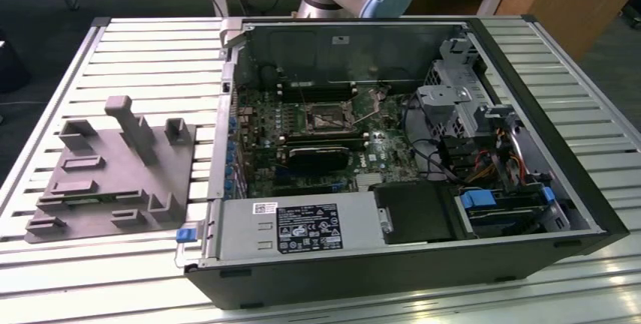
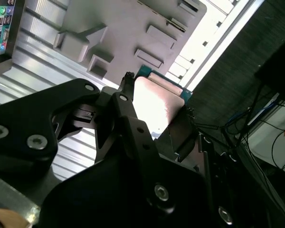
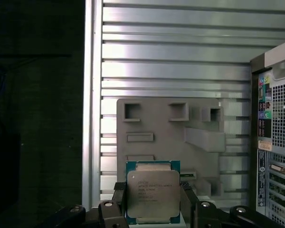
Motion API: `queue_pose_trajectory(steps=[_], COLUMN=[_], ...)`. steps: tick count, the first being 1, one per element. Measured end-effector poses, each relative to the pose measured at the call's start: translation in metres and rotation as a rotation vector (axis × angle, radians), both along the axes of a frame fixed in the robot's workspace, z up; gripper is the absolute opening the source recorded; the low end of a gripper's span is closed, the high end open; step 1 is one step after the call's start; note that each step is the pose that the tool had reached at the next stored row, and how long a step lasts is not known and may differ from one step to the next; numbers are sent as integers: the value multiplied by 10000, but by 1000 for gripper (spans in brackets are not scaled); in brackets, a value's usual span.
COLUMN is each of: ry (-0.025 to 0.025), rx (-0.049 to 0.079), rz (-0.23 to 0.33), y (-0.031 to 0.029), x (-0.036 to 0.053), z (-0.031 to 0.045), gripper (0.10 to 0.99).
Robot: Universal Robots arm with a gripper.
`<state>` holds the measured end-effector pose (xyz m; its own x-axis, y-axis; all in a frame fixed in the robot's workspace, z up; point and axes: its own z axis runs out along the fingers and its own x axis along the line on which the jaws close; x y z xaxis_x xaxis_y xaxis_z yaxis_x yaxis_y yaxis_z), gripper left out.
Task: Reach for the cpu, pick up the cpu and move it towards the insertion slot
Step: 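Pick up the cpu and move it towards the insertion slot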
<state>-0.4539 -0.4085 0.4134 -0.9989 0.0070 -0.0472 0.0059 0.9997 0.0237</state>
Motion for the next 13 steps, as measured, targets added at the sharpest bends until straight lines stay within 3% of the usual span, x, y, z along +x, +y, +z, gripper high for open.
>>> queue_pose_trajectory(steps=[13], ry=[-1], rx=[0], rz=[0], y=[0], x=[232], z=[0], gripper=[537])
